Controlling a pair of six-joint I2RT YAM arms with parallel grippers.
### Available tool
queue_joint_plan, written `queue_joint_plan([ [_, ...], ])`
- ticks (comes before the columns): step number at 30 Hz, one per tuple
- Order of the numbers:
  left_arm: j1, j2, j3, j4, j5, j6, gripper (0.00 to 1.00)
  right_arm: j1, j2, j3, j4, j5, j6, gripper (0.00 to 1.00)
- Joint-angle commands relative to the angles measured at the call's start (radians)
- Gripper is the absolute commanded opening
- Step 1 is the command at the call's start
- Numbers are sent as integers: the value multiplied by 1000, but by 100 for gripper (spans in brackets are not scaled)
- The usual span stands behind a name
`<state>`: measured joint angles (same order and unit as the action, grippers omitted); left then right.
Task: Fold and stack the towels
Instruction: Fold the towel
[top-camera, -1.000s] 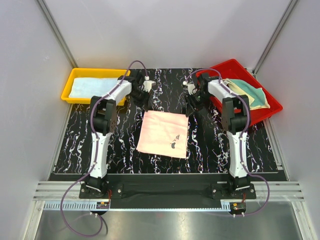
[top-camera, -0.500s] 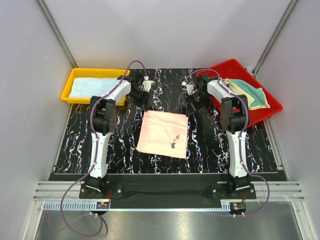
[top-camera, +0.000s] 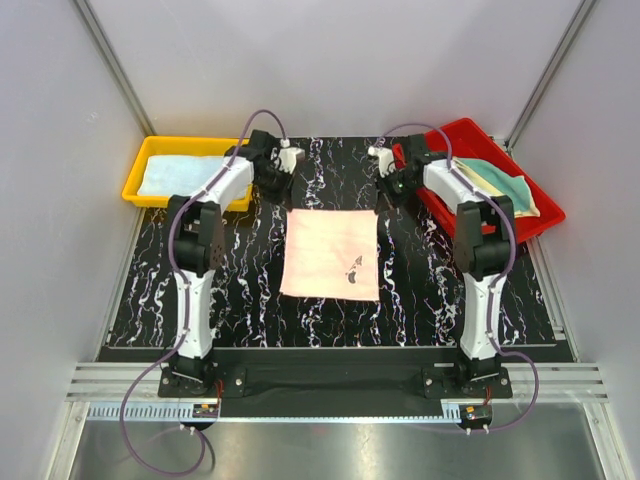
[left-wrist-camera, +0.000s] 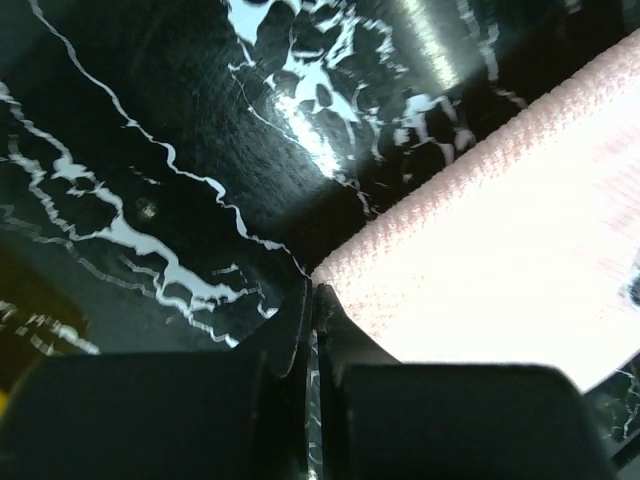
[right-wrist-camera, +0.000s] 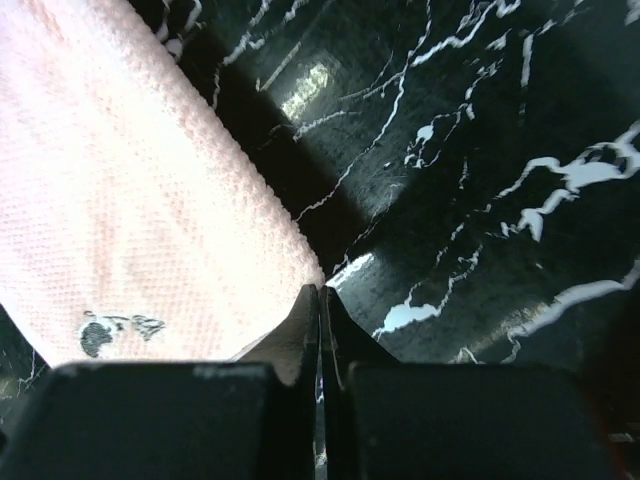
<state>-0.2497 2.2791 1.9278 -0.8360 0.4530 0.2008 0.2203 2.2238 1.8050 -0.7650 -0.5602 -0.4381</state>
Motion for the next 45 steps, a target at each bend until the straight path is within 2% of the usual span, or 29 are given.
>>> queue_joint_plan([
  [1,4,-159,-47,89,-17,-17,0,14,-165,-79,173,69,25,0],
  [7,-16,-273,-160,103,-56,-12,0,40,-332,-265,279,177,6,0],
  [11,-31,-380,-301,136,-82,-31,0,91,-427,-422,340,247,-13,0],
  [16,-69,-498,-449,189,-135,-55,0,135,-555,-610,431,321,18,0],
  [20,-103,-567,-541,218,-146,-80,0,174,-633,-696,449,345,61,0],
  [30,-157,-676,-702,212,-186,-136,0,257,-748,-796,403,367,168,0],
  [34,-164,-687,-742,210,-209,-146,0,263,-751,-837,394,353,223,0],
  [45,-187,-668,-797,206,-149,-166,1,275,-690,-848,342,309,297,1],
])
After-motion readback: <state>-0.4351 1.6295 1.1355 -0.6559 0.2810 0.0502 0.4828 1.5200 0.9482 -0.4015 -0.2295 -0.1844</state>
